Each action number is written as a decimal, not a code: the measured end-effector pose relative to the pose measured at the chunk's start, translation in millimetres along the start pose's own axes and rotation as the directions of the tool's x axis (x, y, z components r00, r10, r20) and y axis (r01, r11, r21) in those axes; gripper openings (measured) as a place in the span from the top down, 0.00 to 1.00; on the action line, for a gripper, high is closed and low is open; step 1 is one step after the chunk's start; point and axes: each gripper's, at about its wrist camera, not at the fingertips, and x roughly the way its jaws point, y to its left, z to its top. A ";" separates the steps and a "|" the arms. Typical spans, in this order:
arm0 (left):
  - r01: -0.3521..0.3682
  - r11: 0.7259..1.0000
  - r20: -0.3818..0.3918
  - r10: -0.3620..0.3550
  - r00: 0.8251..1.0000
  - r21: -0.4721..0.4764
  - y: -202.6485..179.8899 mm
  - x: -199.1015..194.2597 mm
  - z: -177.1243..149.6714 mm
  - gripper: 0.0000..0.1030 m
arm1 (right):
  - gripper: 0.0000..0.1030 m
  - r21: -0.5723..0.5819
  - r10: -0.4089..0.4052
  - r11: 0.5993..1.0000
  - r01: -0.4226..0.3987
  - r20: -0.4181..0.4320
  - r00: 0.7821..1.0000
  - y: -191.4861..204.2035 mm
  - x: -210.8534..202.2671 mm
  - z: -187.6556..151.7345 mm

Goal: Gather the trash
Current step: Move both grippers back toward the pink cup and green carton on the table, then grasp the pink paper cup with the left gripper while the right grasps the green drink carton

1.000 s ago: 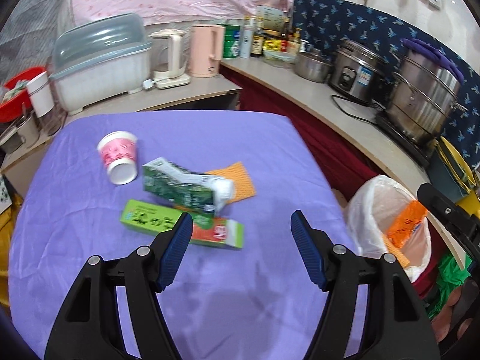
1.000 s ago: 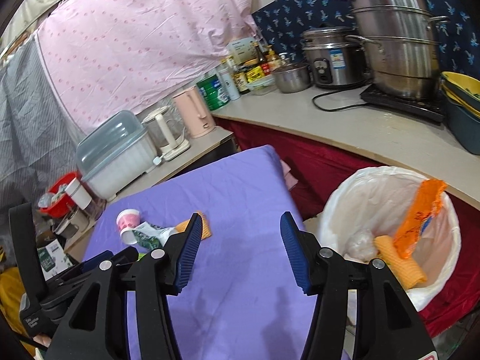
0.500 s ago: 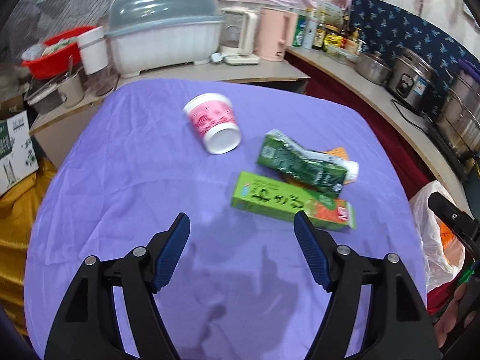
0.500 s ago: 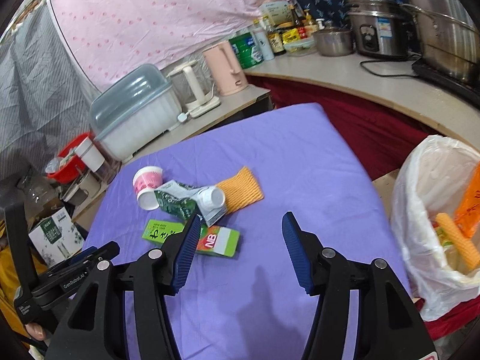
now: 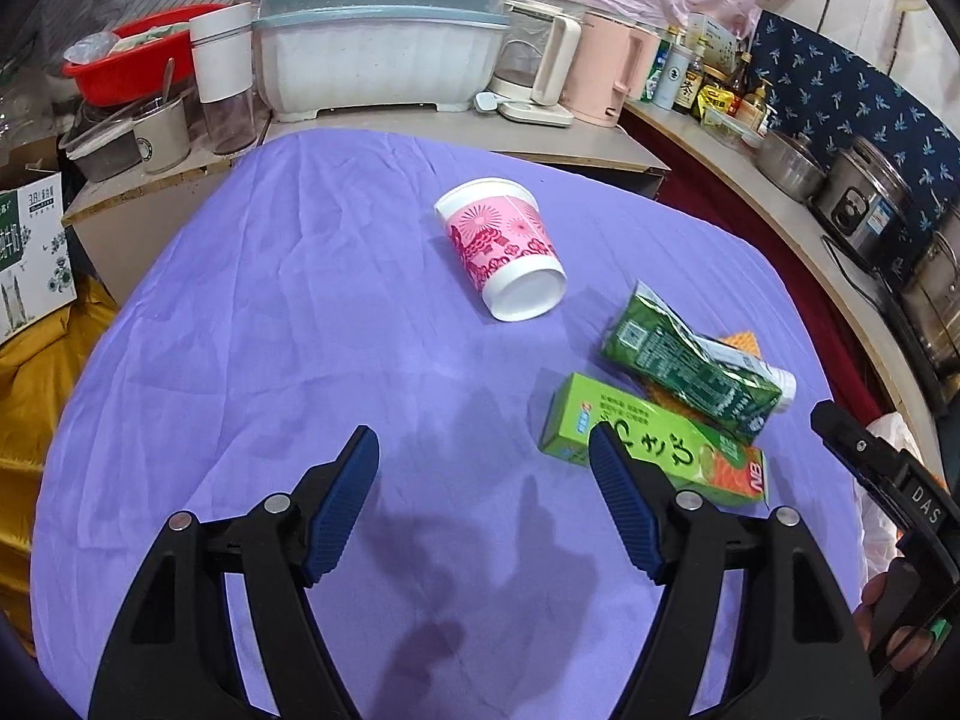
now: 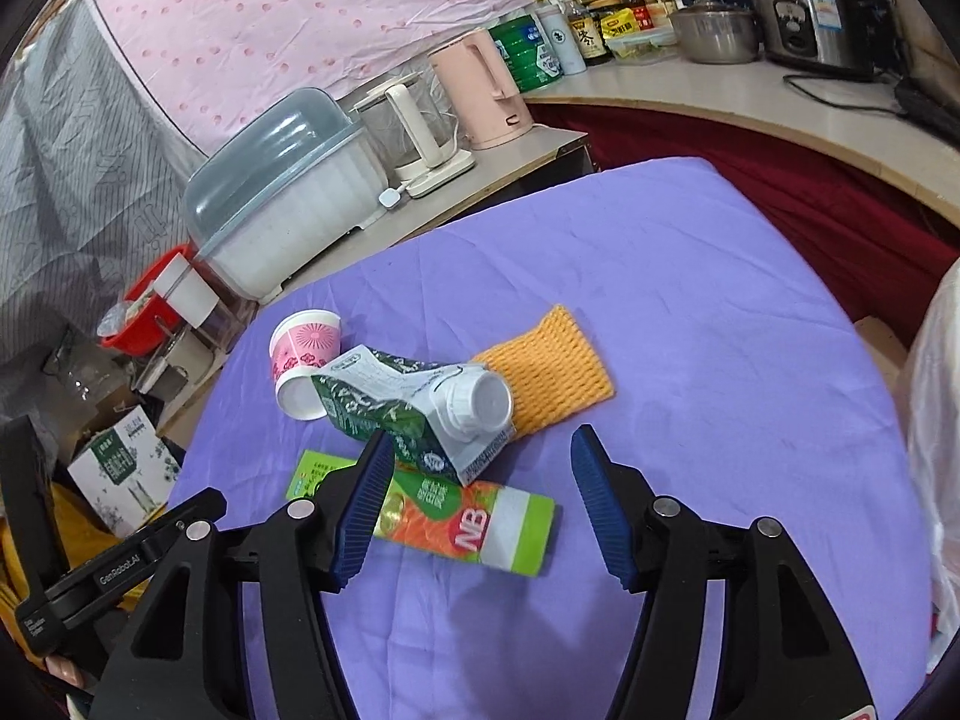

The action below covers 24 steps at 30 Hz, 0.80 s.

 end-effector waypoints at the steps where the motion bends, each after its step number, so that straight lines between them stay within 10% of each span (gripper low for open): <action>1: -0.001 1.000 0.001 0.001 1.000 -0.004 1.7 2.7 2.6 0.33 | 0.42 0.009 0.013 1.000 -0.013 -0.003 1.000 -0.6 4.5 1.5; 14: 0.033 0.999 -0.003 -0.033 0.999 -0.040 8.9 25.0 24.8 0.32 | 0.43 0.057 0.136 0.989 -0.134 -0.035 0.990 -6.0 44.8 14.8; 24: 0.047 0.997 0.010 -0.046 0.999 -0.061 -1.3 43.5 50.6 0.24 | 0.66 0.058 0.155 0.986 -0.154 -0.006 0.988 -9.4 33.0 11.6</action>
